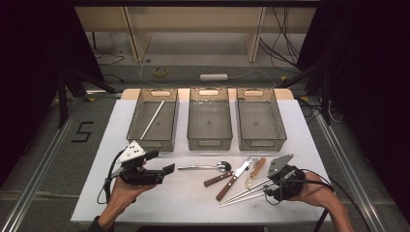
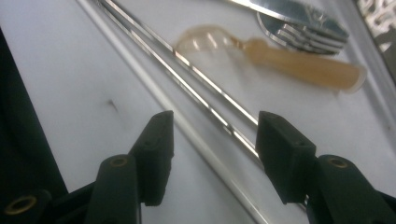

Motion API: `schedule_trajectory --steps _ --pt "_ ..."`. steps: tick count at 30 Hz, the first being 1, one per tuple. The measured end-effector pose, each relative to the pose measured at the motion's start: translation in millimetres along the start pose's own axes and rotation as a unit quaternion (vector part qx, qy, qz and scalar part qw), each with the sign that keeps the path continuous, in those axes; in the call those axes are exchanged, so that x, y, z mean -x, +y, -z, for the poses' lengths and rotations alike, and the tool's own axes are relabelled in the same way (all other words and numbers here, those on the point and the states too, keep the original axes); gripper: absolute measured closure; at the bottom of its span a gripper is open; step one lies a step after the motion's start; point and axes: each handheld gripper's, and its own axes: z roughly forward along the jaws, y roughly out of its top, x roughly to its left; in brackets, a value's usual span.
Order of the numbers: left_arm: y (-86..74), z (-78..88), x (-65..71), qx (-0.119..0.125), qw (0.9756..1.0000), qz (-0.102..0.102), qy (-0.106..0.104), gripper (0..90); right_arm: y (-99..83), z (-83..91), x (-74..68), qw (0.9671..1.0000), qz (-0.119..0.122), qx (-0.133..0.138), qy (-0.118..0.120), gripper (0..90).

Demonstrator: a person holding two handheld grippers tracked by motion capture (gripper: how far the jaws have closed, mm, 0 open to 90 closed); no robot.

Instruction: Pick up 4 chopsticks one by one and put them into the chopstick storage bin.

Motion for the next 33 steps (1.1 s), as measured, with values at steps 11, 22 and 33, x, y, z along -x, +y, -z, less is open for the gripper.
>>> schedule_trajectory --steps 11,22,33 --pt "-4.5 3.9 7.7 -0.001 0.9999 -0.009 -0.006 16.6 4.6 -7.3 6.2 0.997 0.048 -0.058 0.016 59.0" --pt "-6.2 4.3 12.1 -0.008 0.9998 -0.018 -0.011 16.6 8.2 -20.8 2.4 0.9916 0.075 -0.098 0.04 65.9" --pt "-6.6 2.7 13.5 -0.01 0.9996 -0.023 -0.012 16.7 10.2 -23.4 -4.6 0.9858 0.111 -0.117 0.047 74.1"
